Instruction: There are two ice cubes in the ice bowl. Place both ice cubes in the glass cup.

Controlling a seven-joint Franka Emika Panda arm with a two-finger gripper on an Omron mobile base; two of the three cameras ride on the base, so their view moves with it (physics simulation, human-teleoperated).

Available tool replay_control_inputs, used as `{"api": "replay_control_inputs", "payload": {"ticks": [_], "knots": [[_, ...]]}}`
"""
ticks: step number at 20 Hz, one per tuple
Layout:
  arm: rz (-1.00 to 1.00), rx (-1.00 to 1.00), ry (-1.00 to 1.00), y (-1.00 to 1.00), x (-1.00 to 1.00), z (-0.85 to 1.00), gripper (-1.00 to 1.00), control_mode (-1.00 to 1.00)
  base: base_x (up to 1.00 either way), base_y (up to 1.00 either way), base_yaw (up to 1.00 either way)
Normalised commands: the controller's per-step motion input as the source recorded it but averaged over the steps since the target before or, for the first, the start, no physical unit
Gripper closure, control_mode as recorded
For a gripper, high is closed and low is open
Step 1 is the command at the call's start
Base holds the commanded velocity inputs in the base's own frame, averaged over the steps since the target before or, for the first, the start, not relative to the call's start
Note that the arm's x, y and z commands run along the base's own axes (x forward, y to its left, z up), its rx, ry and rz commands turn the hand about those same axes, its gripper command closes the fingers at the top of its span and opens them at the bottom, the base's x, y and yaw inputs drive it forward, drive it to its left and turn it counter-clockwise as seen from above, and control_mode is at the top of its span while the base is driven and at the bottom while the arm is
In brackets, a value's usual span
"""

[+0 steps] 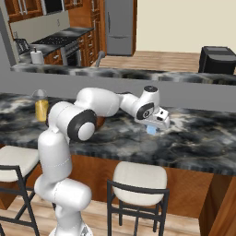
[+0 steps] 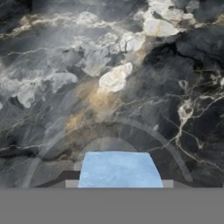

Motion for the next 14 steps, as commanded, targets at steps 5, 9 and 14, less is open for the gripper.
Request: {"api": "replay_control_inputs", "payload": {"ticks": [5, 9, 14], "knots": [[0.00, 0.00, 0.00, 0.00, 0.05, 0.00, 1.00, -1.00, 0.00, 0.00, 0.00], [0.00, 0.00, 0.00, 0.00, 0.15, 0.00, -1.00, -1.00, 0.00, 0.00, 0.00], [0.00, 0.00, 0.00, 0.00, 0.03, 0.00, -1.00, -1.00, 0.00, 0.00, 0.00]]}}
